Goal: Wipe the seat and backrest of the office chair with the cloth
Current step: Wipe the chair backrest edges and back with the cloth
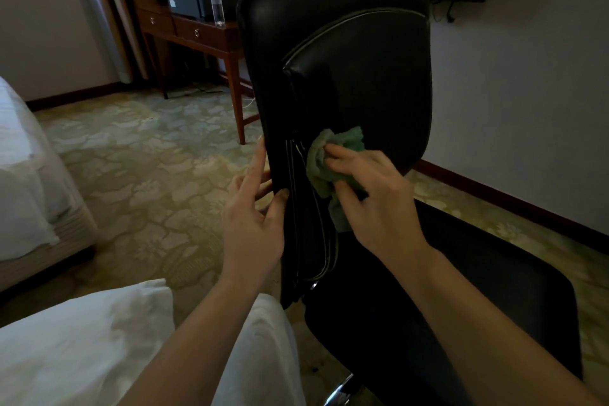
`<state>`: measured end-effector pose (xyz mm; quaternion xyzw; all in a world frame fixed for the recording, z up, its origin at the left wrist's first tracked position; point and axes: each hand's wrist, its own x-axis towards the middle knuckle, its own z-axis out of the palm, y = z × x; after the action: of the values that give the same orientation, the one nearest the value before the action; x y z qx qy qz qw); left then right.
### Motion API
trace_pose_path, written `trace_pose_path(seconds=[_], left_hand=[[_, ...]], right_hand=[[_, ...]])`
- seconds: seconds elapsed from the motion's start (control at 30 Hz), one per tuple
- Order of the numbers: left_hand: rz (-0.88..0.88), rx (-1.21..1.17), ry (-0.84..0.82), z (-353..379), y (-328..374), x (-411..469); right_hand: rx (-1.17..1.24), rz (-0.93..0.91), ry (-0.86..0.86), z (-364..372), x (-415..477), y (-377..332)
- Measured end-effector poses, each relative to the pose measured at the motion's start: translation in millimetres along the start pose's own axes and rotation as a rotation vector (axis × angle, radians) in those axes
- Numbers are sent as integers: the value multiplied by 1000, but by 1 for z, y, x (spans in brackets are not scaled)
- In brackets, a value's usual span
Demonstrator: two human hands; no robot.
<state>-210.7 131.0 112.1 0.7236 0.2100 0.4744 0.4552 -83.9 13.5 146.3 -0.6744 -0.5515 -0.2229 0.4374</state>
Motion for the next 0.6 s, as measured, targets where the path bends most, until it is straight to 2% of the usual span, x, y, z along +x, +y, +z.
trace_pose_path(seconds=[0.33, 0.4, 0.5, 0.6], left_hand=[[17, 20, 24, 2, -1, 0], [12, 21, 24, 3, -1, 0], [2, -9, 21, 1, -2, 1], [14, -18, 35, 1, -1, -1]], right_hand=[[-20, 29, -66, 8, -43, 13], [51, 85, -71, 3, -41, 13], [225, 200, -22, -5, -30, 10], [201, 177, 51, -10, -15, 5]])
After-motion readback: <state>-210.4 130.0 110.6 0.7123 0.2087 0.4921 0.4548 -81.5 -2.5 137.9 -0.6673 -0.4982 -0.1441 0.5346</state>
